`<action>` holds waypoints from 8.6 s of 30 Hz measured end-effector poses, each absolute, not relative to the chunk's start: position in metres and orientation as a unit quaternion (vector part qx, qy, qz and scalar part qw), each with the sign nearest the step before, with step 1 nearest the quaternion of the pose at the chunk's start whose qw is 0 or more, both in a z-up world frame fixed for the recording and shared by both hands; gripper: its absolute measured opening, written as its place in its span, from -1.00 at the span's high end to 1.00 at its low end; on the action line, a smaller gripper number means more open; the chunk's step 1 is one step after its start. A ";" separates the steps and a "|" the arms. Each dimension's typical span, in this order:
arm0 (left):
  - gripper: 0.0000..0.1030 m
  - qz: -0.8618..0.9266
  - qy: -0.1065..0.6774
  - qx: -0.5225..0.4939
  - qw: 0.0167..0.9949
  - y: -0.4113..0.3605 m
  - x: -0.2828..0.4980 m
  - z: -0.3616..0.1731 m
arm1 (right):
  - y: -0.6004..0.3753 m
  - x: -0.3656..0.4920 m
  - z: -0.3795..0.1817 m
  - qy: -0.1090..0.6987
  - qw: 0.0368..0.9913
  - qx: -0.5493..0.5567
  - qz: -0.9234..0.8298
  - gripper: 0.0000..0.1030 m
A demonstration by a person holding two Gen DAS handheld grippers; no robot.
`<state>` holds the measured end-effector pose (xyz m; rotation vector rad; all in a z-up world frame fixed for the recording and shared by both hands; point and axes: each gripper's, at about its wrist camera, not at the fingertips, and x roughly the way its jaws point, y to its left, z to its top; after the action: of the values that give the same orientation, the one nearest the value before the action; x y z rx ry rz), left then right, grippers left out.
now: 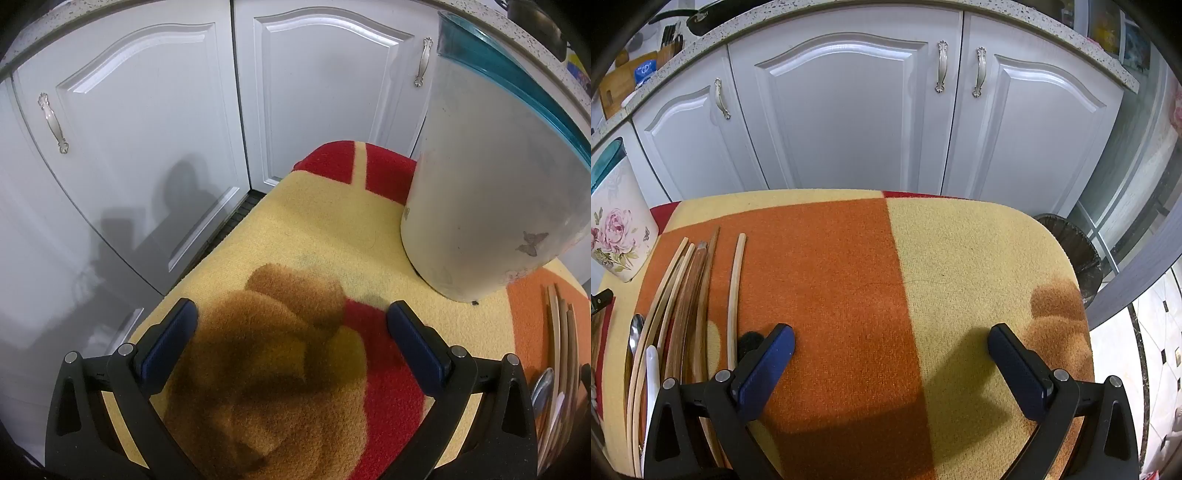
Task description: Organize utensils
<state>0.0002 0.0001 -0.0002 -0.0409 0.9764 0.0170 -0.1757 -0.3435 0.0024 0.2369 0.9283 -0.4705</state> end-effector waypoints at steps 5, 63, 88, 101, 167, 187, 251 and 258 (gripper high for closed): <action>-0.99 0.015 0.468 -0.021 0.883 -0.001 0.000 0.000 | -0.343 -0.176 0.002 0.443 0.861 0.111 -0.225 -1.00; -0.94 -0.102 0.338 0.008 0.935 -0.045 -0.132 0.176 | -0.249 -0.231 0.166 0.355 0.923 0.072 -0.134 -1.00; -0.94 -0.116 0.356 0.015 0.927 -0.058 -0.134 0.160 | -0.250 -0.231 0.153 0.362 0.920 0.068 -0.134 -1.00; -0.94 -0.123 0.370 0.013 0.921 -0.062 -0.131 0.150 | -0.249 -0.227 0.145 0.377 0.914 0.064 -0.137 -1.00; 0.26 -0.228 0.559 0.028 0.797 -0.122 -0.062 0.025 | -0.296 -0.135 0.048 0.501 0.855 0.130 -0.046 0.15; 0.77 -0.249 0.561 0.006 0.790 -0.103 -0.062 0.028 | -0.309 -0.112 0.033 0.509 0.853 0.106 -0.042 0.89; 0.93 -0.258 0.381 -0.085 0.884 0.017 -0.088 0.230 | -0.224 -0.175 0.260 0.300 0.944 0.083 0.105 0.90; 0.93 -0.237 0.339 -0.086 0.906 0.018 -0.055 0.265 | -0.215 -0.134 0.301 0.263 0.955 0.074 0.114 0.90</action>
<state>-0.0548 0.0179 0.2650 -0.1774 0.7004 -0.4901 -0.1345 -0.2150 0.3012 0.1496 0.5346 0.2324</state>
